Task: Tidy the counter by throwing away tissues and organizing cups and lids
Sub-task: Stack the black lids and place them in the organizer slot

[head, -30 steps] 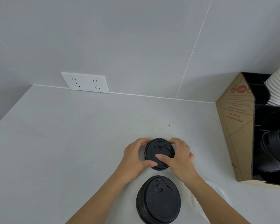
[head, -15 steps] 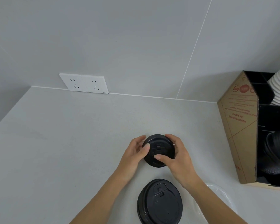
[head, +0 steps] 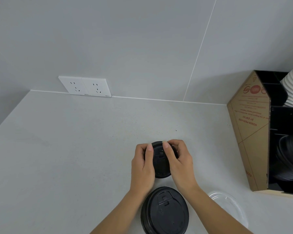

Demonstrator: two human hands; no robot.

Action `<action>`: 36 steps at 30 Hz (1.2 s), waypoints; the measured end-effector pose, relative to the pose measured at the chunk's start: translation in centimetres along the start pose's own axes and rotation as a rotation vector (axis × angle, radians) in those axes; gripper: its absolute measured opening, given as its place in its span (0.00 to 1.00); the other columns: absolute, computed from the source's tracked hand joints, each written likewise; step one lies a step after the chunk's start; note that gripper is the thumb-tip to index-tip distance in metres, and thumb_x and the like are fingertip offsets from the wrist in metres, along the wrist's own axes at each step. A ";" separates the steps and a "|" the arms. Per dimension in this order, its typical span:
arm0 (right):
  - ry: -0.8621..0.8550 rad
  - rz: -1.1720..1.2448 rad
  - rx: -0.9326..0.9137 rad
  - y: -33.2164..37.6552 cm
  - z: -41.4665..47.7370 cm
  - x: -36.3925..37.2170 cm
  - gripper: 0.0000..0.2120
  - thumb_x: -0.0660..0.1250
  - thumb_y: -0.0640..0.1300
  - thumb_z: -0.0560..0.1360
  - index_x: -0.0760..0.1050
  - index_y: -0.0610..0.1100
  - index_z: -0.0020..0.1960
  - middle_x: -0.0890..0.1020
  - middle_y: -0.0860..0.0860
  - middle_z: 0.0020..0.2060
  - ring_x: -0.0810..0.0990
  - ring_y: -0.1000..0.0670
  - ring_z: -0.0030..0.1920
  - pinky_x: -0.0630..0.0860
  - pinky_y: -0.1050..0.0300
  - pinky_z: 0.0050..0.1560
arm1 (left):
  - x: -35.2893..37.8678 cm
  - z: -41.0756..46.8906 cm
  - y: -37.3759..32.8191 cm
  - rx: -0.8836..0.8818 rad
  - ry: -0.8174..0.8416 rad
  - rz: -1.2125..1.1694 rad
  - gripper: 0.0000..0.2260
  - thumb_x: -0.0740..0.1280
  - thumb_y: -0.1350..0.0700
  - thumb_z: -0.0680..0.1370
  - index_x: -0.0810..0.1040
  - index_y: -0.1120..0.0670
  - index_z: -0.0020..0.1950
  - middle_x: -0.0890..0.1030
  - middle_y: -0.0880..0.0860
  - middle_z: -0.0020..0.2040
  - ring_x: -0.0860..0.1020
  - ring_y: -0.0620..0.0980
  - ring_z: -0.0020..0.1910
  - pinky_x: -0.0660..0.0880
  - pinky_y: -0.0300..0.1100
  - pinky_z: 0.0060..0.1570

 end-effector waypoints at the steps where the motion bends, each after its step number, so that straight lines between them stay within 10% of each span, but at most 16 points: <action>1: -0.006 -0.006 -0.002 -0.1 0.1 0.0 0.03 0.65 0.47 0.76 0.74 0.49 0.48 0.80 0.54 0.42 0.79 0.62 0.41 0.76 0.68 0.40 | 0.0 0.0 0.0 -0.009 -0.016 0.003 0.07 0.57 0.55 0.80 0.73 0.56 0.49 0.77 0.49 0.41 0.77 0.35 0.38 0.73 0.29 0.33; 36: 0.017 -0.064 0.074 6.3 -7.1 -2.8 0.15 0.64 0.56 0.75 0.76 0.44 0.47 0.81 0.50 0.42 0.80 0.52 0.42 0.77 0.58 0.43 | -1.5 -8.6 -7.7 -0.029 -0.072 0.108 0.11 0.57 0.46 0.79 0.73 0.52 0.52 0.78 0.46 0.46 0.77 0.41 0.45 0.71 0.36 0.40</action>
Point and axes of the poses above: each hand's wrist, its own z-axis towards the middle knuckle, its own x-axis out of the palm, y = z × x, the point moved 8 cm from there along z, towards the middle knuckle
